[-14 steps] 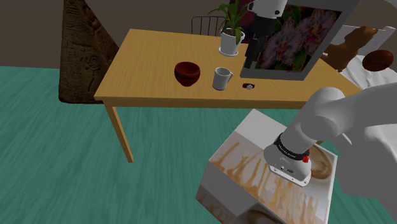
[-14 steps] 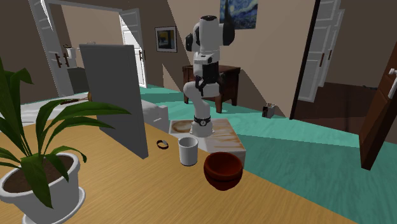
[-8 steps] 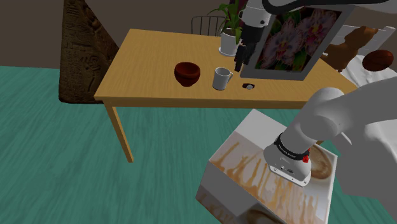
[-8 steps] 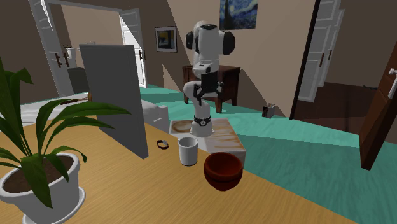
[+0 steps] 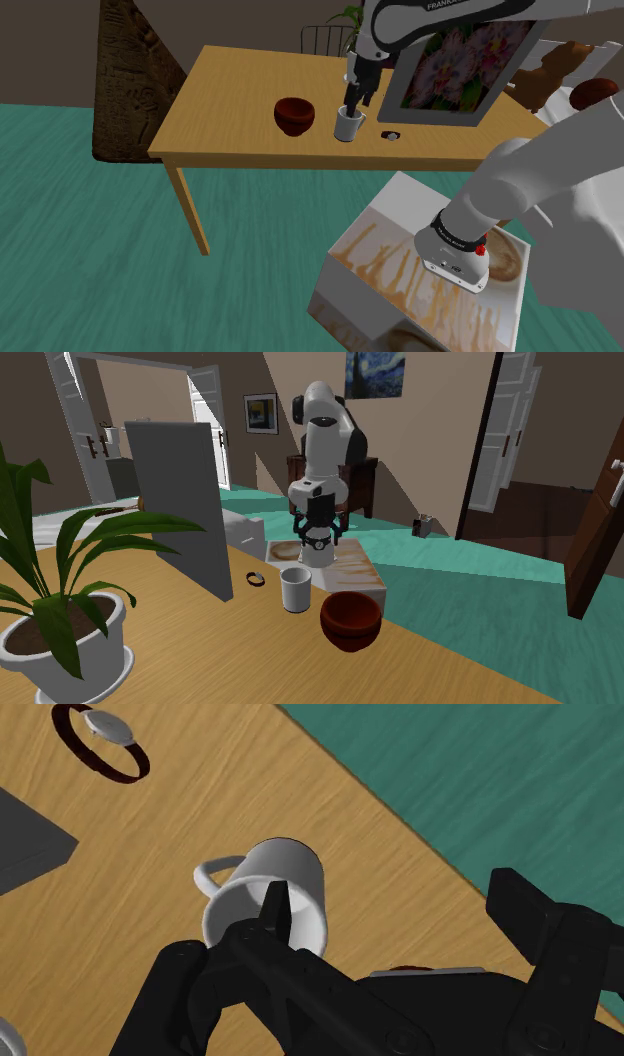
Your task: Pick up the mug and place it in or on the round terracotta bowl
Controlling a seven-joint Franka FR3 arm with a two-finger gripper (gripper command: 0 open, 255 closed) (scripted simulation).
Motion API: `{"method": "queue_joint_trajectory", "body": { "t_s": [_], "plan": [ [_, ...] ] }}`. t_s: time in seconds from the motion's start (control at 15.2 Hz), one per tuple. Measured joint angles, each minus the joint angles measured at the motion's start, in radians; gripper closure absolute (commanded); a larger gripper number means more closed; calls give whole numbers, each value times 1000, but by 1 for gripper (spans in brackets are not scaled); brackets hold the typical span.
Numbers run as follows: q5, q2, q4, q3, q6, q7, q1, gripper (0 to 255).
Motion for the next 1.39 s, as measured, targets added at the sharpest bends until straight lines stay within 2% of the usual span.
{"method": "queue_joint_trajectory", "body": {
  "t_s": [0.46,0.92,1.32,1.39],
  "plan": [
    [-56,219,58,-2,189,57,-33,0],
    [-66,282,22,-7,290,61,-39,0],
    [-67,290,20,-7,301,63,-39,0],
    [-67,291,20,-7,302,63,-39,255]
  ]
}}
